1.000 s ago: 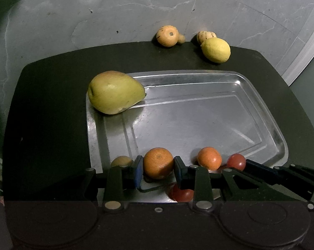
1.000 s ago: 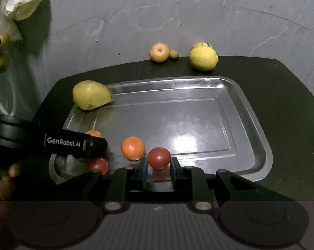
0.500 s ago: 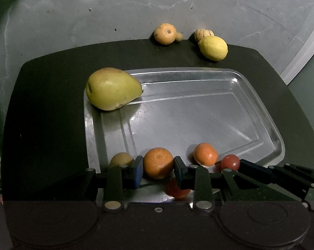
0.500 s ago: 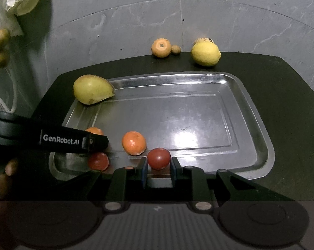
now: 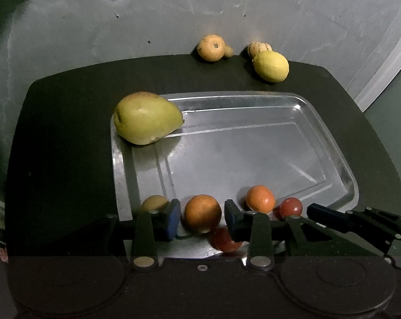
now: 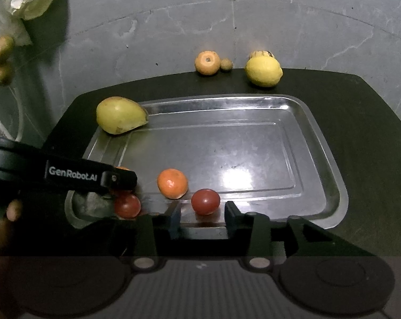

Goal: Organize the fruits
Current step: 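Open the left tool over the tray while the right tool releases the red tomato, then lift both open tools away from the tray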

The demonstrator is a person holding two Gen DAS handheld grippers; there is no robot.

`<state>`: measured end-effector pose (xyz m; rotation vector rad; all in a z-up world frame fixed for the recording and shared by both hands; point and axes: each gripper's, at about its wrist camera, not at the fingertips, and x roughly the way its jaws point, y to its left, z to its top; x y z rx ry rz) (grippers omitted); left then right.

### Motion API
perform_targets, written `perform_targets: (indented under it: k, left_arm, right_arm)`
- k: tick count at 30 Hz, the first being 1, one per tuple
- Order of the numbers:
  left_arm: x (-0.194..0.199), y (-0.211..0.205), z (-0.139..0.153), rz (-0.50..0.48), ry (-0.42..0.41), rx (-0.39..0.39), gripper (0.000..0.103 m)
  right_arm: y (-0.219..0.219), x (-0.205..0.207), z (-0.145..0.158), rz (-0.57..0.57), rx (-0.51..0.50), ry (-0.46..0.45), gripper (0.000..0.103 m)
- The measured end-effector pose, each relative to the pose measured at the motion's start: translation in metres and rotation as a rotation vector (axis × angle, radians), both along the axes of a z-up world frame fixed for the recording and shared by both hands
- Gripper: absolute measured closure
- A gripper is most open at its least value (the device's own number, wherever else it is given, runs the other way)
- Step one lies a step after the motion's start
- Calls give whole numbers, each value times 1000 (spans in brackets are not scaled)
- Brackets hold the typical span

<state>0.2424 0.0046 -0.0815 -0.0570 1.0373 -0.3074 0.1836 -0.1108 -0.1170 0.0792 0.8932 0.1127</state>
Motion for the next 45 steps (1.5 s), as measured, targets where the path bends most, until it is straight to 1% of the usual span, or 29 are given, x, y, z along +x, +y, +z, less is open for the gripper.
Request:
perform_targets:
  k: [1,3,4,6,8,10,12,14,16,18,20,22,23,24,27,32,38,39,45]
  left_arm:
    - [-1,2,2,3,-3,-2,62]
    - [-3,5,7,11,-13,-13,59]
    - [-4,7,10,16,-19,-18,58]
    - [-5,12,16,30,-32,-22,48]
    - [-7,18,21,50,-48,-24,43]
    - [-8,25,25,69,-57,-26,40]
    - [-10,32,28,90,-66,-24,31]
    - [-11,40,30,110,-76,-20,25]
    - [-11,47,32,130,-82,-17,22]
    - [-12,53,33,151,-86,-9,13]
    - [-13,56,34,172,-91,1,8]
    - [-15,61,34,190,-100,9,7]
    - [-16,63,35,198,-101,14,5]
    - [-17,66,34,208,-101,21,1]
    - [-19,75,33,234,-103,47,1]
    - [-19,90,27,275,-79,99,1]
    - [-14,99,17,313,-29,172,1]
    - [-13,98,16,317,-21,182,1]
    - [-5,92,16,311,-17,202,1]
  right_arm:
    - [-1,-1,1,0,1,-1,55]
    - [-2,-2,5,0,6,-5,43]
    - [-2,-3,6,-1,9,-8,41]
    - [-3,-5,9,-1,7,-14,35]
    - [-4,-6,11,-1,9,-17,29]
    - [-4,-7,13,0,11,-17,23]
    - [-5,-7,15,2,14,-16,16]
    - [-5,-8,16,4,14,-14,14]
    - [-4,-8,16,7,12,-12,10]
    - [-4,-8,17,9,10,-10,7]
    - [-3,-8,18,10,6,-9,4]
    - [-3,-10,19,10,0,-11,2]
    - [-3,-10,20,9,-2,-9,1]
    - [-3,-11,20,8,-4,-7,1]
    - [-4,-11,21,5,-22,12,0]
    - [-8,-12,21,-17,-66,60,0]
    - [-11,-10,18,-41,-105,97,0]
    - [-11,-10,18,-43,-125,106,0]
    - [-18,-6,19,-61,-146,104,0]
